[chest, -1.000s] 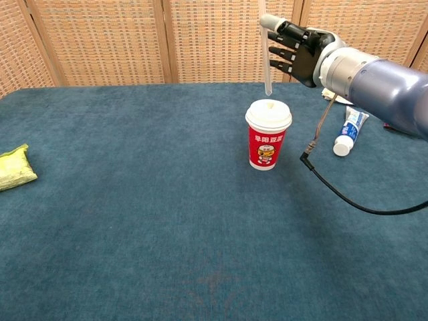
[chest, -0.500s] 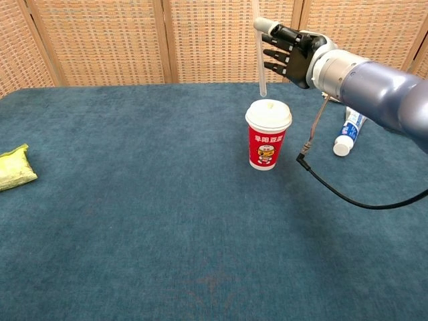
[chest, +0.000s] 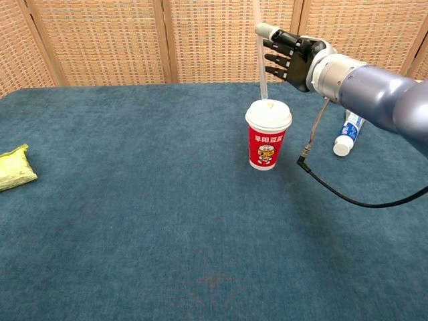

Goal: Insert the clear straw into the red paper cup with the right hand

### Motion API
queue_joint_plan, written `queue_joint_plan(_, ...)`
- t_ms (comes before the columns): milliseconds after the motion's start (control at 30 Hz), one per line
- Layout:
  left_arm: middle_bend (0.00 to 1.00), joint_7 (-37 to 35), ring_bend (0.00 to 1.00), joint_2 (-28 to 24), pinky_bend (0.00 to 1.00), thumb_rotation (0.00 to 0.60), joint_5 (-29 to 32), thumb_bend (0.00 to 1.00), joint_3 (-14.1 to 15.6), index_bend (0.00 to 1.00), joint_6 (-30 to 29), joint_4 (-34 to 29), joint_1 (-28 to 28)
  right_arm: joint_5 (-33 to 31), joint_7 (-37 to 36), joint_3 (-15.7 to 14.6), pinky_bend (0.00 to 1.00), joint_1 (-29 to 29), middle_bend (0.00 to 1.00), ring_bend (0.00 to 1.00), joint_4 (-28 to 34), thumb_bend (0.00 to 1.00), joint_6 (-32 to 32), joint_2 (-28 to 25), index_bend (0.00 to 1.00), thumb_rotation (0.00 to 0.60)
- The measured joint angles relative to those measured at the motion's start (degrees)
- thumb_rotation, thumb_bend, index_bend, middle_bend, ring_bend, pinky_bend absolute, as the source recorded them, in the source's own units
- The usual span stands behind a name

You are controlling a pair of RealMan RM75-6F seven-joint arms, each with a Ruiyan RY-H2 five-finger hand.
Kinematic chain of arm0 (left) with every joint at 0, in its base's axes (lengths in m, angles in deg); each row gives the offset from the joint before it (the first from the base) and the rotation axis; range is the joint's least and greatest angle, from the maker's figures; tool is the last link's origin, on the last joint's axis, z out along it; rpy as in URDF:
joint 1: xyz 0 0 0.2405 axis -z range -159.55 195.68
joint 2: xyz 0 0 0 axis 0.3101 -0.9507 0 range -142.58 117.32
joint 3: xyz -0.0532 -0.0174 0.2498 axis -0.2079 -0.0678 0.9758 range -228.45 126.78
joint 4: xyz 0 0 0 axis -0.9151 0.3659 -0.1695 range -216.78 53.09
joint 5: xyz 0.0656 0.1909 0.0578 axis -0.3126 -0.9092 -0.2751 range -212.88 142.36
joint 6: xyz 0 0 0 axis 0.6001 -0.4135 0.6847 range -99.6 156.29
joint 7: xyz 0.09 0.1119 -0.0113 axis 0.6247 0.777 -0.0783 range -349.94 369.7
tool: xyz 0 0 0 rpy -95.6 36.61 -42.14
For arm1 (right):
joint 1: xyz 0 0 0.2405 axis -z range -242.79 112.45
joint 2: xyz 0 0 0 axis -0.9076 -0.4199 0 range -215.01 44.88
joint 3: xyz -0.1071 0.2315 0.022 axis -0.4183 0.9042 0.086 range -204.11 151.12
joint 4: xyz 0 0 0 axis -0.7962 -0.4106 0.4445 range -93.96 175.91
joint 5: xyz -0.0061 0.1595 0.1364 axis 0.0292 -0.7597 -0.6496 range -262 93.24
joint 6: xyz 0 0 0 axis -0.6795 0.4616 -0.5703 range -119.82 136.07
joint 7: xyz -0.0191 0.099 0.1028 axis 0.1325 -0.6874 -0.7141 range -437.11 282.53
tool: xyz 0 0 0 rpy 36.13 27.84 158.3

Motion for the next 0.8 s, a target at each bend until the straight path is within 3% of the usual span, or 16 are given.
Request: queue_joint_plan(800,0.0,0.14,0.0,0.08,0.0,0.6,0.15,0.0,0.07,0.0,-0.01,-0.06,0.15,-0.05,-1.45,-0.43,0.0,0.64,0.21,0.0,-1.62,0.6,0.88,0.33,0.62,0.6)
